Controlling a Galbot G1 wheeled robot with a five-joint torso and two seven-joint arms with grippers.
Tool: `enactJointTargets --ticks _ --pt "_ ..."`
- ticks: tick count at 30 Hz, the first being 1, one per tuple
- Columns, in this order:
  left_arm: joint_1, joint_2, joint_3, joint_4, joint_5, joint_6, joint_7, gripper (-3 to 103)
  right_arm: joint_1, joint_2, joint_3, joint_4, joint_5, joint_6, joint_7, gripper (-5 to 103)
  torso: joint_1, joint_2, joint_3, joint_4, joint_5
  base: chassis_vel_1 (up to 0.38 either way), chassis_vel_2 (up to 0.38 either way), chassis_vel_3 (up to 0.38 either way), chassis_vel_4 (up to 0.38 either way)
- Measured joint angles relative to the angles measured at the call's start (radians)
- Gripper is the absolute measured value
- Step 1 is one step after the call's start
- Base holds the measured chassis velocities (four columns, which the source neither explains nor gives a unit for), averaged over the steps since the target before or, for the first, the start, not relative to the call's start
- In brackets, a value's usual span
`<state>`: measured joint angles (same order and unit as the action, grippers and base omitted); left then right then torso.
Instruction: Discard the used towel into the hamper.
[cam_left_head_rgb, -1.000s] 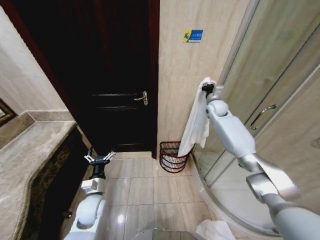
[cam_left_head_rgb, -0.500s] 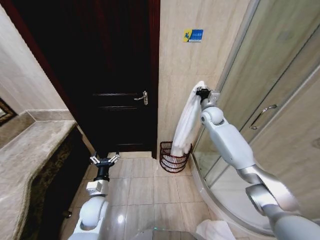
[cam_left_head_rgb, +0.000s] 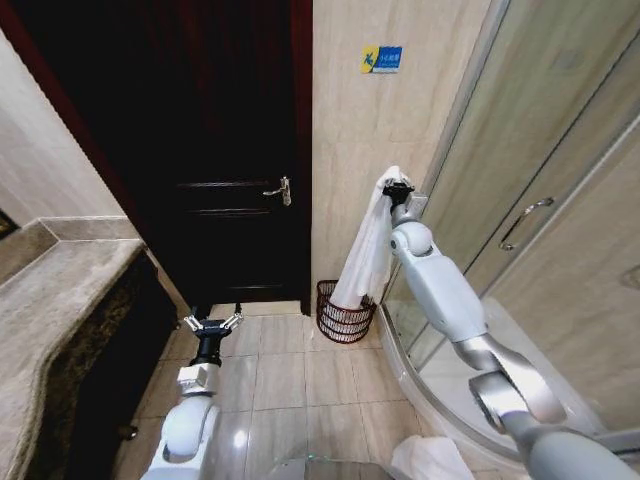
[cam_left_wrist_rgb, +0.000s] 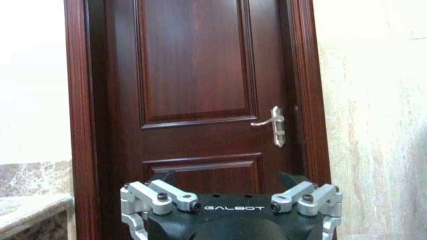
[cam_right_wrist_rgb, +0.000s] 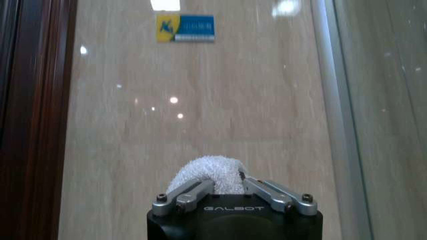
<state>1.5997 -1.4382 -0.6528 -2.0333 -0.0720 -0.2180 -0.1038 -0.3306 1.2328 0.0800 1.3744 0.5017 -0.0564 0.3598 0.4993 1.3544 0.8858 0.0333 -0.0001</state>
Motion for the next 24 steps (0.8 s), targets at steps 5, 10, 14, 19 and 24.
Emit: enactJointTargets --ticks 5,10,14,19,24 --pt "0.007 -0.017 -0.002 0.0 0.001 -0.007 0.001 100 -0.061 -0.006 0.012 0.036 -0.009 -0.007 -0.001 2 -0.014 -0.03 -0.016 -0.0003 0.0003 0.0 0.0 0.0 0.0" --pt "0.008 -0.023 0.001 0.001 0.006 -0.008 0.002 100 -0.096 -0.02 0.025 0.06 -0.015 -0.011 -0.004 2 -0.028 -0.062 -0.033 -0.0002 0.0002 0.0 0.0 0.0 0.0" --pt "0.003 -0.022 0.003 0.001 0.006 -0.007 0.003 100 -0.11 -0.03 0.029 0.074 -0.027 -0.013 -0.005 2 -0.037 -0.081 -0.043 -0.0002 0.0002 0.0 0.0 0.0 0.0" --pt "-0.003 -0.017 0.003 0.002 0.005 -0.004 0.004 100 -0.14 -0.04 0.031 0.102 -0.033 -0.019 -0.002 2 -0.051 -0.11 -0.06 -0.0002 0.0002 0.0 0.0 0.0 0.0" --pt "-0.002 -0.012 0.002 0.005 0.003 -0.003 0.006 100 -0.145 -0.041 0.038 0.101 -0.035 -0.019 -0.002 2 -0.064 -0.139 -0.075 -0.0002 0.0001 0.0 0.0 0.0 0.0"
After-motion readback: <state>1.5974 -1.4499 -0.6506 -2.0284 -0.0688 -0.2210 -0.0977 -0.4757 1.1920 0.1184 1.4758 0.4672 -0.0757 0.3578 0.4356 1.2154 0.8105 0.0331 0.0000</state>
